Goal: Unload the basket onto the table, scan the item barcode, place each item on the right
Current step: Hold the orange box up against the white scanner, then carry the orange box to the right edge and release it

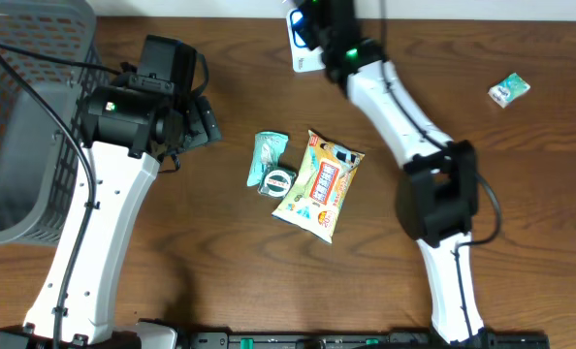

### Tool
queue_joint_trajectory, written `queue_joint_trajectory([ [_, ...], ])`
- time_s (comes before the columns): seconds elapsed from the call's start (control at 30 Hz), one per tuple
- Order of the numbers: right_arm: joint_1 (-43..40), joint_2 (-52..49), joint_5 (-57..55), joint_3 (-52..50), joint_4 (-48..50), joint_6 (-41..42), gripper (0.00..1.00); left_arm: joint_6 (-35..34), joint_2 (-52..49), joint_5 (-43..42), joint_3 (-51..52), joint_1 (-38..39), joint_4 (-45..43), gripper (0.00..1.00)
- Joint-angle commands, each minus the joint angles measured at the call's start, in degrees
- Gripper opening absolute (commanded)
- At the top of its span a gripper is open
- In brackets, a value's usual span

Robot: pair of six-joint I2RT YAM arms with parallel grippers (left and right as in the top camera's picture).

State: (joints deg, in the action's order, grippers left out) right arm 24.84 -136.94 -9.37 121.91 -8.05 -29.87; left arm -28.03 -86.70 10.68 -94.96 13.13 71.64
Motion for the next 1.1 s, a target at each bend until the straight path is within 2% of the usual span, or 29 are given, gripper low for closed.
queue_joint_trajectory([
  [0.0,0.1,-4.0,-7.3,0.1,1.5,-9.4,0.01,0.6,-0.2,0.7,-0.5,-0.2,0.2,0.98],
  [0.2,-0.1,-4.3,-8.9,0.1,1.5,-10.1,0.01,0.6,-0.2,0.7,-0.5,-0.2,0.2,0.98],
  [0.4,-0.8,-4.3,-20.9,0.2,1.3,-10.1,0.01,0.6,-0.2,0.7,-0.5,-0.2,0.2,0.98],
  [0.53,-2.4,-3.4,-22.0,0.2,-2.0,-9.4,0.01,0.6,-0.2,0.7,-0.5,-0.2,0.2,0.98],
  [0.77,-9.2,-0.4,-21.6,0.2,-12.4,2.9,0.01,0.6,-0.2,0.7,-0.5,-0.2,0.2,0.98],
  [0.93,-16.5,-0.2,-15.4,0.1,-23.8,10.9,0.01,0.6,-0.2,0.7,-0.5,-0.2,0.2,0.98],
  [1.07,-24.2,-0.3,-9.9,0.1,-28.0,17.4,0.01,0.6,-0.2,0.7,-0.5,-0.2,0.2,0.98],
])
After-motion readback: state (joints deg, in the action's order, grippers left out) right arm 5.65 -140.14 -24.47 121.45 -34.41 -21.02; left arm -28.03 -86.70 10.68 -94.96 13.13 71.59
